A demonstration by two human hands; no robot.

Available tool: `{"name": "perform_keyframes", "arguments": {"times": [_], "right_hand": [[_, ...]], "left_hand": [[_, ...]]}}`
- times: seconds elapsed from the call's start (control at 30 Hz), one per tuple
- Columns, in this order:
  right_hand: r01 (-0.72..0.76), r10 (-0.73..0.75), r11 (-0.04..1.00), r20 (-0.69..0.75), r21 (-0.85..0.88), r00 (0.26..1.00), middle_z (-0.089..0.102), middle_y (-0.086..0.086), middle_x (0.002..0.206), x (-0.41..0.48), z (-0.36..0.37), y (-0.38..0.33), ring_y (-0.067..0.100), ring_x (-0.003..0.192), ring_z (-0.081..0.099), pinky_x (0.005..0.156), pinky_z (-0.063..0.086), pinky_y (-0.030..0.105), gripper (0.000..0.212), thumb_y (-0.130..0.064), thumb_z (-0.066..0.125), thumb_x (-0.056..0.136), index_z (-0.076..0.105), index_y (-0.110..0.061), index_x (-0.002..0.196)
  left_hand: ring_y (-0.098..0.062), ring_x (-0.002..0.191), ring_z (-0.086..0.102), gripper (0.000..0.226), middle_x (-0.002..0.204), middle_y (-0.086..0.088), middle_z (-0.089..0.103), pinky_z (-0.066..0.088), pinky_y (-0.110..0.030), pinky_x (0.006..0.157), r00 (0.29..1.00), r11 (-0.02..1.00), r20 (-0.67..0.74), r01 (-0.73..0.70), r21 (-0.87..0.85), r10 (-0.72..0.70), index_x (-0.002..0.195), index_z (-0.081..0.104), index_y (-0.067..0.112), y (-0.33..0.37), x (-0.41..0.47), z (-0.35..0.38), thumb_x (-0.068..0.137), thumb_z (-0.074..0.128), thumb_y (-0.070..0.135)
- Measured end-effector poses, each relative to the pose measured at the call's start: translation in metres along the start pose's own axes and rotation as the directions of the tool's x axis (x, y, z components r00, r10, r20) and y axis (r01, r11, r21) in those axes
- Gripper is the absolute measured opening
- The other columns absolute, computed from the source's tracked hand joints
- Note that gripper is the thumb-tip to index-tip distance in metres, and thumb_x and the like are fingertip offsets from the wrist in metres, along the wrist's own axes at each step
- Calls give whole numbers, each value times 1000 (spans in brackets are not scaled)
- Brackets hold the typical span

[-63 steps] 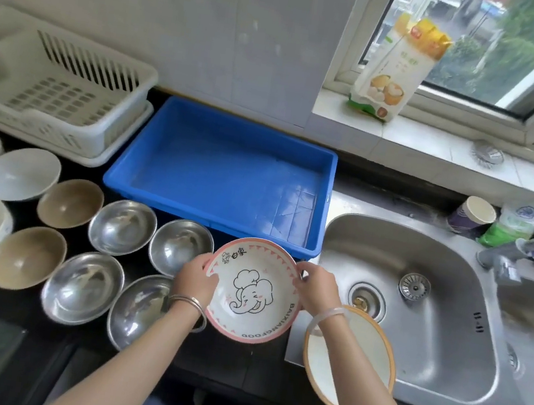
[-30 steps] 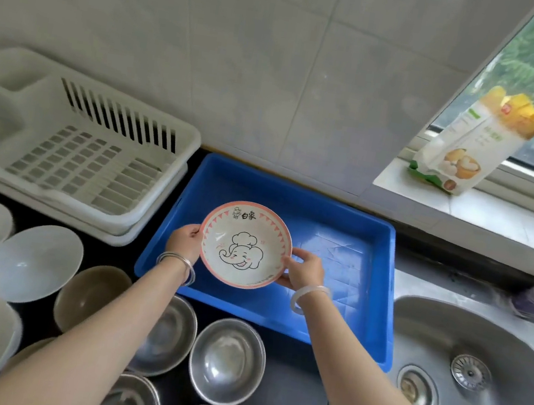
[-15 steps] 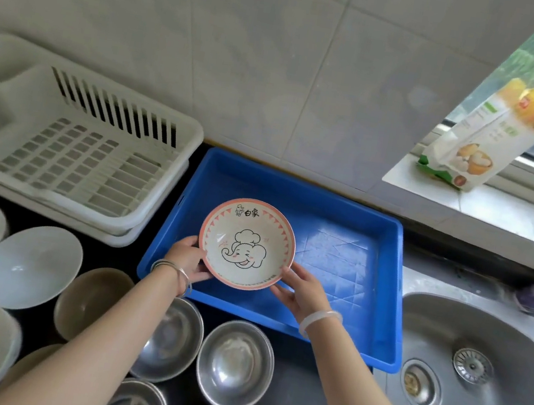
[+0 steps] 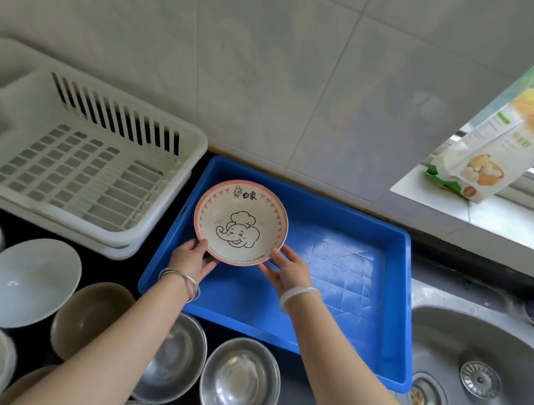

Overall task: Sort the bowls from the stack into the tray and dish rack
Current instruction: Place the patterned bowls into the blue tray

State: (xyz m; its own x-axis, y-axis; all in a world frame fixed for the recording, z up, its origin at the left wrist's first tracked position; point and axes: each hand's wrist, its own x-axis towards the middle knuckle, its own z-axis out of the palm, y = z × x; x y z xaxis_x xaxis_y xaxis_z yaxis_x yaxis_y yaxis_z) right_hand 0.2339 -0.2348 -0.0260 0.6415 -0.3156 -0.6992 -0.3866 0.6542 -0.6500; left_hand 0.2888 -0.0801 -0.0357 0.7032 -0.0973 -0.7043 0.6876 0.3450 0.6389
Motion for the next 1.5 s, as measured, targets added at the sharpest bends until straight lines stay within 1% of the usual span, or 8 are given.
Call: {"name": "perform_keyframes", "arguments": {"times": [0.4,0.7,0.9,1.03,1.17,1.3,1.4,1.5], "right_hand": [[4,-4,1000,-69,-2,998,61,19,124,12,11,-4,27,79,68,58,61,27,39,-5,52,95,48,-8,133],[28,-28,978,6,-208,1000,56,3,131,-3,4,0,25,111,59,84,52,30,39,-31,50,96,51,-18,133],[147,-155,919,9,-366,988,55,5,126,-36,-26,-3,25,104,58,85,48,33,39,-26,41,99,45,-14,136],[250,-288,869,-25,-427,957,60,10,123,-83,-76,-5,21,94,60,72,47,27,28,-24,41,99,56,-16,121],[285,-453,732,-130,-619,882,66,1,113,-141,-150,4,16,96,63,82,48,29,27,-26,44,97,62,-18,116],[220,-579,645,-281,-732,765,68,-1,109,-195,-230,16,13,96,61,74,40,14,26,-21,48,95,64,-16,114],[58,-593,611,-408,-789,694,67,4,119,-226,-283,30,21,107,60,77,39,26,31,-20,47,94,60,-19,123],[-93,-588,534,-448,-841,673,55,9,136,-245,-328,45,27,127,47,103,37,34,40,-16,50,93,50,-11,134]], "left_hand": [[-23,102,56,17,87,-4,62,46,-31,88,994,993,-18,-104,49,105,106,58,7,-2,11,5,95,44,5],[-24,109,56,33,113,-13,59,45,-29,94,980,979,-69,-181,97,188,126,53,0,-14,-12,14,94,47,4],[-12,67,39,21,70,-1,40,44,-23,81,987,979,13,-162,124,161,107,49,20,-31,-57,23,94,43,4],[-21,91,47,38,101,-11,49,43,-32,93,973,937,122,-220,271,194,131,43,-2,-57,-101,42,94,41,0],[-18,93,50,33,102,-10,53,47,-12,70,953,873,285,-225,432,105,125,52,2,-105,-150,70,93,49,6],[-18,96,54,32,108,-13,60,47,-17,73,894,750,445,-268,605,-40,123,55,1,-164,-190,92,92,51,6],[-15,103,56,35,123,-11,61,50,-29,90,843,609,519,-340,717,-140,126,55,8,-209,-213,103,91,54,11],[-17,113,54,44,131,-6,55,47,-33,97,808,536,519,-316,783,-281,132,49,12,-248,-228,111,90,57,16]]}}
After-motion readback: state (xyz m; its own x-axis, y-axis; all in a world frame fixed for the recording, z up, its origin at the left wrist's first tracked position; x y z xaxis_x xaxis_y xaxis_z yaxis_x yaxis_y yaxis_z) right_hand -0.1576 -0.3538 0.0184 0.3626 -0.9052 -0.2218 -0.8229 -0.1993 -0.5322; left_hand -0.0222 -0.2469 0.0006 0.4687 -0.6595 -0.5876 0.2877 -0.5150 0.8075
